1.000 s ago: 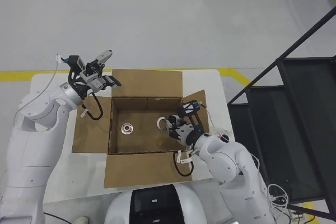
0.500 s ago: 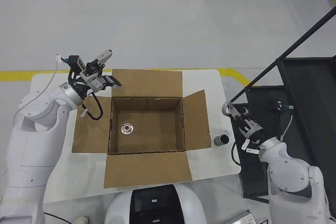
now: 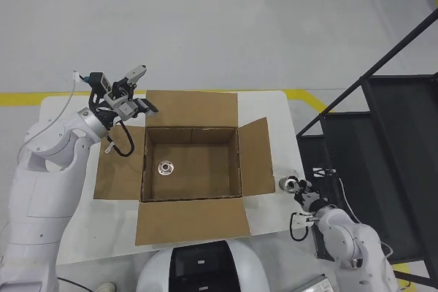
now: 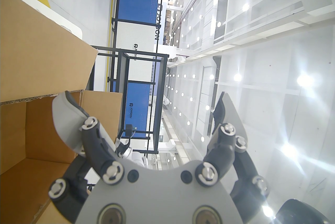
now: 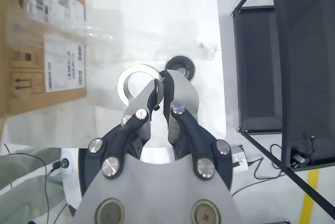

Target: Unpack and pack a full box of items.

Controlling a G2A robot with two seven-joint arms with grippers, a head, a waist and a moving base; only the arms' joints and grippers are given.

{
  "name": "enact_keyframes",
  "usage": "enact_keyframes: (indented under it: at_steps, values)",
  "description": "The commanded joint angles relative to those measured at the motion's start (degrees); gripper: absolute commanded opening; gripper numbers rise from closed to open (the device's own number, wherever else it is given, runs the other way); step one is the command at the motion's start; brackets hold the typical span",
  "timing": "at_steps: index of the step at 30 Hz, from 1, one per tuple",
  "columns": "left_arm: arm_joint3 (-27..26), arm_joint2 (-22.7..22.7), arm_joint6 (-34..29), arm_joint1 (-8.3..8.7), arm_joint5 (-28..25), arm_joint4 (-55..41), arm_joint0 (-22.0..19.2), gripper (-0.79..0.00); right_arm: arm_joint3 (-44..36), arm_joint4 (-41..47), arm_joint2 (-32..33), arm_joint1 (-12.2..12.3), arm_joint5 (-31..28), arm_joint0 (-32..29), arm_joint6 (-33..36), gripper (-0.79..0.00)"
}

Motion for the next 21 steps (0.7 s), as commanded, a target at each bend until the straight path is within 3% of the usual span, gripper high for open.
enact_keyframes:
  at_steps: [1,9,21]
  values:
    - [0.0,0.0,0.0,0.0,0.0,0.0,0.0,0.0,0.82,-1.84,-1.33,0.07,-0.8,-0.39,-0.28,-0.785]
    - [0.0,0.0,0.0,0.0,0.0,0.0,0.0,0.0,7.18,-11.03,-6.27,0.25,0.08,0.48,-4.43,-0.785]
    - [0.0,0.0,0.0,0.0,0.0,0.0,0.0,0.0,15.7,-10.07,-4.96,0.27,7.86,5.02,-2.93,-0.785]
